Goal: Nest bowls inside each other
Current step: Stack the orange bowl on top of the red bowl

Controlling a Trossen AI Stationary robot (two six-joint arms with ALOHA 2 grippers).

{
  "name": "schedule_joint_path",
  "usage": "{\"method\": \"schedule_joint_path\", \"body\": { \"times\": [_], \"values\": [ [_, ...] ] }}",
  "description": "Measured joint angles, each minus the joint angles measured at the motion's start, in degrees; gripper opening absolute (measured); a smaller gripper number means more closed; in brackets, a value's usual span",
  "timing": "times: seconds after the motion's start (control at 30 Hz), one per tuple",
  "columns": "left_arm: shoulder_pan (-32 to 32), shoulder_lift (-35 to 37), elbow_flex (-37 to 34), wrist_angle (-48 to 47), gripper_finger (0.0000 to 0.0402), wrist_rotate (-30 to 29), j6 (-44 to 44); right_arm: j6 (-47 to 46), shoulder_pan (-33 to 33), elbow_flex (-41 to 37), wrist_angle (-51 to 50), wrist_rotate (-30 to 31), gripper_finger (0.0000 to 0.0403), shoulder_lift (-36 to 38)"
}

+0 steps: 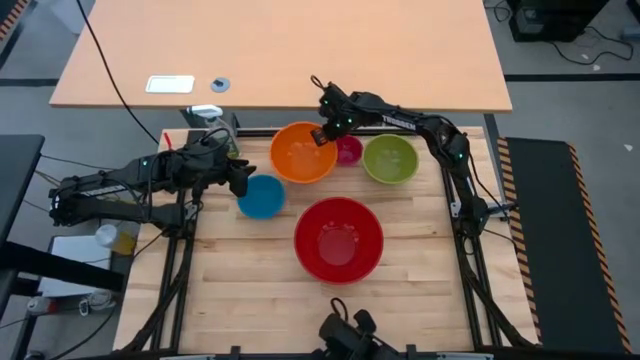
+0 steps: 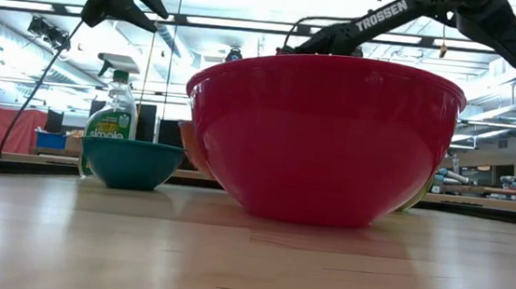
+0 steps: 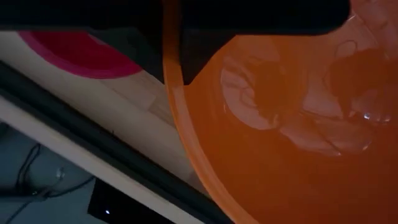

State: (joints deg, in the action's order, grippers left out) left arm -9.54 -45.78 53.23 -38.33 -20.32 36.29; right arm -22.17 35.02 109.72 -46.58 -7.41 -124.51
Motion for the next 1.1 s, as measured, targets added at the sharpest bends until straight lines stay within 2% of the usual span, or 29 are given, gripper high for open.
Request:
{"method": "schedule_joint_path", "body": {
  "times": [0.2, 0.4, 0.57, 0.73, 0.87, 1.0, 1.1],
  "values": [
    [0.0, 0.0, 0.0, 0.0, 0.0179, 0.0, -0.1, 5.6, -0.3, 8.1, -5.9, -3.7, 0.0023, 0.0],
    [0.0, 0.0, 0.0, 0.1, 0.0229, 0.7, -0.6, 14.8, -2.3, 16.6, -17.9, -6.9, 0.0031, 0.1],
    [0.0, 0.0, 0.0, 0.6, 0.0257, 5.1, -4.0, 22.1, -6.1, 21.4, -27.9, -10.5, 0.003, 0.1],
    [0.0, 0.0, 0.0, 1.3, 0.0258, 5.1, -4.4, 30.4, -12.0, 22.6, -34.9, -14.9, 0.0031, 0.1],
    [0.0, 0.0, 0.0, 1.3, 0.0258, 5.6, -4.4, 37.3, -16.9, 22.6, -41.1, -14.5, 0.0031, 0.1],
    [0.0, 0.0, 0.0, 1.3, 0.0258, 7.1, -4.5, 39.4, -21.3, 22.6, -40.8, -7.7, 0.003, 0.1],
    [0.0, 0.0, 0.0, 1.3, 0.0258, 7.2, -4.5, 40.2, -23.8, 22.6, -39.6, -5.2, 0.003, 0.1]
  ]
}}
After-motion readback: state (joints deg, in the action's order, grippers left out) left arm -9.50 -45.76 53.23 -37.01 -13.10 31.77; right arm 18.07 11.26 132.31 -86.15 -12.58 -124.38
